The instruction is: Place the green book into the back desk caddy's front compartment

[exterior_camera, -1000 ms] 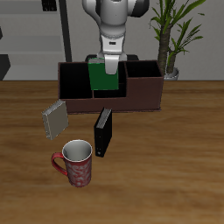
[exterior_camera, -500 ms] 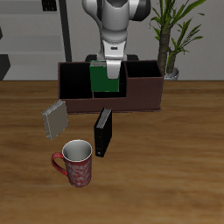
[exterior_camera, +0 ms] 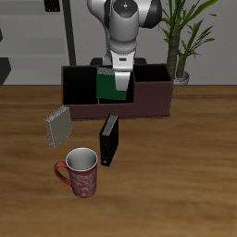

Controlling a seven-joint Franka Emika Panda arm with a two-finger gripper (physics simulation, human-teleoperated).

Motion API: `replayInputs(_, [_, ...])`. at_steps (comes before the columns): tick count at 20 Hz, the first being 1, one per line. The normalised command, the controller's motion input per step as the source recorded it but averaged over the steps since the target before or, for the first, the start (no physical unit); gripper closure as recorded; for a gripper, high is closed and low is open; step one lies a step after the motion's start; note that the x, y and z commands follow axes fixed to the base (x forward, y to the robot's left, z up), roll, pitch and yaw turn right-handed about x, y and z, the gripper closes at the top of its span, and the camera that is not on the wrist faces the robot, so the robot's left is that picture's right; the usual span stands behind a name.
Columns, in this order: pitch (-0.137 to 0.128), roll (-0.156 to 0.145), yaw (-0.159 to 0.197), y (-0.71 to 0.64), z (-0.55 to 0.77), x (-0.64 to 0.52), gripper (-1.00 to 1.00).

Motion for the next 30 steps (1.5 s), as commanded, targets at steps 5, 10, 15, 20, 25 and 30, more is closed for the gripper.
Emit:
replayInputs(5, [-0.001, 0.017, 0.020, 0.11, 0.05, 0.01, 1.00])
replayInputs(10, [-0.010, 0.023, 0.053, 0.06, 0.13, 0.05, 1.00])
replayInputs(15, [0.014, 0.012, 0.025, 0.06, -0.10, 0.08, 1.00])
replayInputs(20, [0.050, 0.003, -0.007, -0.01, -0.22, -0.02, 1.00])
replayInputs(25, [0.037, 0.000, -0.001, -0.01, -0.20, -0.01, 1.00])
replayInputs(30, [0.065, -0.022, -0.053, -0.03, -0.13, -0.03, -1.00])
